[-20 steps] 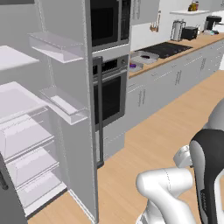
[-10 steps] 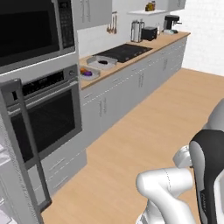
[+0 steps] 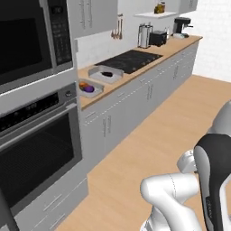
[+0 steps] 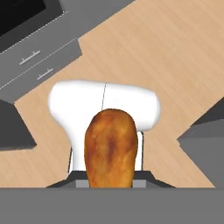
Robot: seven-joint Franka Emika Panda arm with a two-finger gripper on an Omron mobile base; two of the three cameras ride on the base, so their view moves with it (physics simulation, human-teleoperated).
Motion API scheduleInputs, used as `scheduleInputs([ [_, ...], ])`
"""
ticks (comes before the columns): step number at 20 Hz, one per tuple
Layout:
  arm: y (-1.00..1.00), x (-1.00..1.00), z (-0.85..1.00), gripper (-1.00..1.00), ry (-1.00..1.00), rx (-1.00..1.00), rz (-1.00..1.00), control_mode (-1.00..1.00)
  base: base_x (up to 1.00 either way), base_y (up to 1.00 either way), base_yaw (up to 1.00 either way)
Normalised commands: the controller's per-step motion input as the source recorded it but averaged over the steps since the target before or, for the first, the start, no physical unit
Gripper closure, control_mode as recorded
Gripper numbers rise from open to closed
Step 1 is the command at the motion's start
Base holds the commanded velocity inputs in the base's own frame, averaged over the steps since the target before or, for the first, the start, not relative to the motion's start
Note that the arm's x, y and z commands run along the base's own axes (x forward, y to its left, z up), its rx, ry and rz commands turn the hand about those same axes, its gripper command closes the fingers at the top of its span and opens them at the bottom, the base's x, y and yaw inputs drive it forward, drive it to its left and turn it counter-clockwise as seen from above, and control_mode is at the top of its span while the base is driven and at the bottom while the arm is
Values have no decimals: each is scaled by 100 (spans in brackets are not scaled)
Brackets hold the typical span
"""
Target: Place one eggplant and one chicken drumstick in each tupperware on the nearby counter, to pack two identical lunches.
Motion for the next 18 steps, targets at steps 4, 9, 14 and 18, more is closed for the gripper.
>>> scheduleInputs([
  [4,0,0,0,100,0,0,0,100,100,0,0],
  [9,0,0,0,100,0,0,0,100,100,-21,2],
  [14,0,0,0,100,0,0,0,100,100,-64,21],
  [18,0,0,0,100,0,0,0,100,100,-63,32],
])
